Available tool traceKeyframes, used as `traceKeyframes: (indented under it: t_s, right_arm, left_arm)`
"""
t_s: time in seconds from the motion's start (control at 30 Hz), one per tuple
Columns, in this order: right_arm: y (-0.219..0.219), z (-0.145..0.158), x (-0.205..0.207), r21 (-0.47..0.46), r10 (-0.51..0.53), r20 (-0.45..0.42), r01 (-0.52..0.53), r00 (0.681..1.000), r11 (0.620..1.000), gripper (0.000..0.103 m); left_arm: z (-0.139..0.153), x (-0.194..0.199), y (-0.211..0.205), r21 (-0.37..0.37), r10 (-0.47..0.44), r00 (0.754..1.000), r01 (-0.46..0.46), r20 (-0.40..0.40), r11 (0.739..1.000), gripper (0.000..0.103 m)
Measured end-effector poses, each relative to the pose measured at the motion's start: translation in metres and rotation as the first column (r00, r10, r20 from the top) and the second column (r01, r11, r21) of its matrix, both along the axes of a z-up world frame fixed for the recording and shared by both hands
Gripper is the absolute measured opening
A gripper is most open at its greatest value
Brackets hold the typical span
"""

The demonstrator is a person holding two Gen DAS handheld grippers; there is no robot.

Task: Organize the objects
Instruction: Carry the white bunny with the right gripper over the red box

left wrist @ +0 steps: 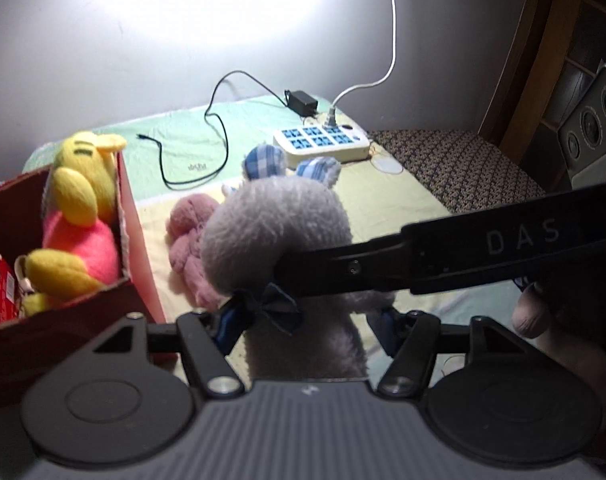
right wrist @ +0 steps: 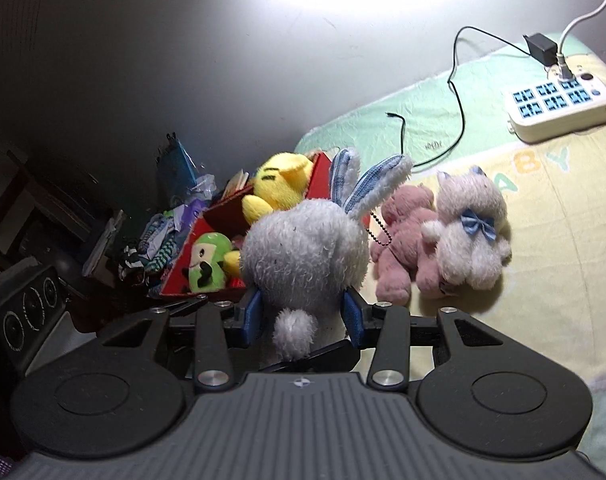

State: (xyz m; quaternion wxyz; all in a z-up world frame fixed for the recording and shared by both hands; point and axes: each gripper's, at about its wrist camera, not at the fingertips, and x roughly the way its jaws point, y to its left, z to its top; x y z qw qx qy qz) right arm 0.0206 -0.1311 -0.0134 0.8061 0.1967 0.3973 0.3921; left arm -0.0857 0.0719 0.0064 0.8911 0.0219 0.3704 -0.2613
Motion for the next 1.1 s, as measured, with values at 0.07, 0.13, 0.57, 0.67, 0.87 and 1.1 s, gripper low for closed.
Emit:
traceKeyframes:
  t_s: [0.07,0.13,0.57,0.67,0.87,1.1]
  right_arm:
    - [0.008,0.009,-0.002,0.019,-0.008,0.022,0.008,1.000,1.000,0.045]
    - [0.019,0.016,-0.004,0.036,-0.015,0.044,0.014,0.999,0.999,0.045]
    - [0.139,0.046,-0.005,0.057,-0.011,0.154,0.002,0.988,0.998,0.045]
    - [0.164,0.045,0.000,0.033,-0.003,0.171,-0.003,0.985,0.999,0.045]
    - [0.209,0.033,0.015,-0.038,0.006,0.171,0.000,0.985,0.999,0.045]
    - [0.238,0.004,0.032,-0.127,0.009,0.101,0.004,0.995,0.992,0.045]
  left_arm:
    - [0.011,0.000,0.008,-0.011,0.004,0.999,-0.004,0.034,1.000,0.066]
    - [0.022,0.001,0.019,-0.026,0.008,0.998,-0.006,0.065,1.000,0.066]
    - [0.061,0.024,0.133,-0.083,0.047,0.983,-0.033,0.178,0.996,0.066]
    - [0.060,0.036,0.158,-0.091,0.058,0.982,-0.042,0.180,0.995,0.066]
    - [0.044,0.063,0.194,-0.093,0.084,0.985,-0.071,0.148,0.993,0.066]
    - [0.009,0.090,0.215,-0.079,0.089,0.995,-0.085,0.048,0.993,0.066]
